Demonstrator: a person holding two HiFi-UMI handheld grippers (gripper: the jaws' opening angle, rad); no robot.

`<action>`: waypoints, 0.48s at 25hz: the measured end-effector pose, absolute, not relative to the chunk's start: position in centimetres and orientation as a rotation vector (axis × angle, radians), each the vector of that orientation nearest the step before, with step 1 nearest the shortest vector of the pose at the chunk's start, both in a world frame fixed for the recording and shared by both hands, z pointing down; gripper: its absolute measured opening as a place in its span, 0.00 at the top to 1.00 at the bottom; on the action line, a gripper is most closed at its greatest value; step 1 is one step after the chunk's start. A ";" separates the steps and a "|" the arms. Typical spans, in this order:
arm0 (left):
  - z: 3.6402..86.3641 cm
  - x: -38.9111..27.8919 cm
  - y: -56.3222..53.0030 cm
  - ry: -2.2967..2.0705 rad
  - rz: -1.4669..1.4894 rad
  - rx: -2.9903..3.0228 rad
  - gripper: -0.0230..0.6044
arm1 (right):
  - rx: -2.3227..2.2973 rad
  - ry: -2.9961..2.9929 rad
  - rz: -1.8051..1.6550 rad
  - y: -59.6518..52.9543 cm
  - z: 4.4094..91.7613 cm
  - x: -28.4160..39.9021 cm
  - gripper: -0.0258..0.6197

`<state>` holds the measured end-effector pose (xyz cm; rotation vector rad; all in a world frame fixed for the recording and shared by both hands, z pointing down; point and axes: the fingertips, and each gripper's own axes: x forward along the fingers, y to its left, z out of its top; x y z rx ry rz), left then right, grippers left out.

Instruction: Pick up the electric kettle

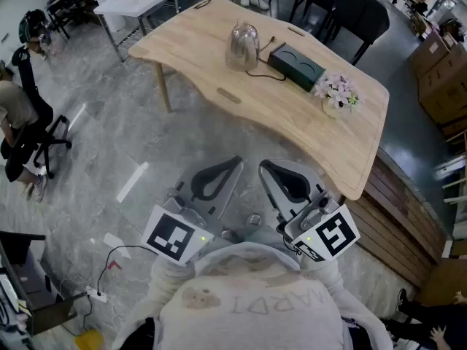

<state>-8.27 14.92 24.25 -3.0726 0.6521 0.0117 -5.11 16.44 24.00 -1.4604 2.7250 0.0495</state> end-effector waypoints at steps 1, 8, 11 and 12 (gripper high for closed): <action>24.2 -8.5 15.0 0.656 0.010 -3.073 0.94 | -1.459 2.725 0.052 16.5 23.9 -5.3 0.93; 24.3 -9.5 15.0 0.681 0.001 -3.064 0.94 | -1.438 2.735 0.065 16.6 23.5 -6.4 0.93; 24.3 -9.8 15.0 0.682 0.002 -3.060 0.94 | -1.437 2.739 0.066 16.6 23.5 -6.8 0.93; 24.3 -10.0 15.1 0.684 0.006 -3.061 0.94 | -1.437 2.740 0.068 16.5 23.5 -6.9 0.93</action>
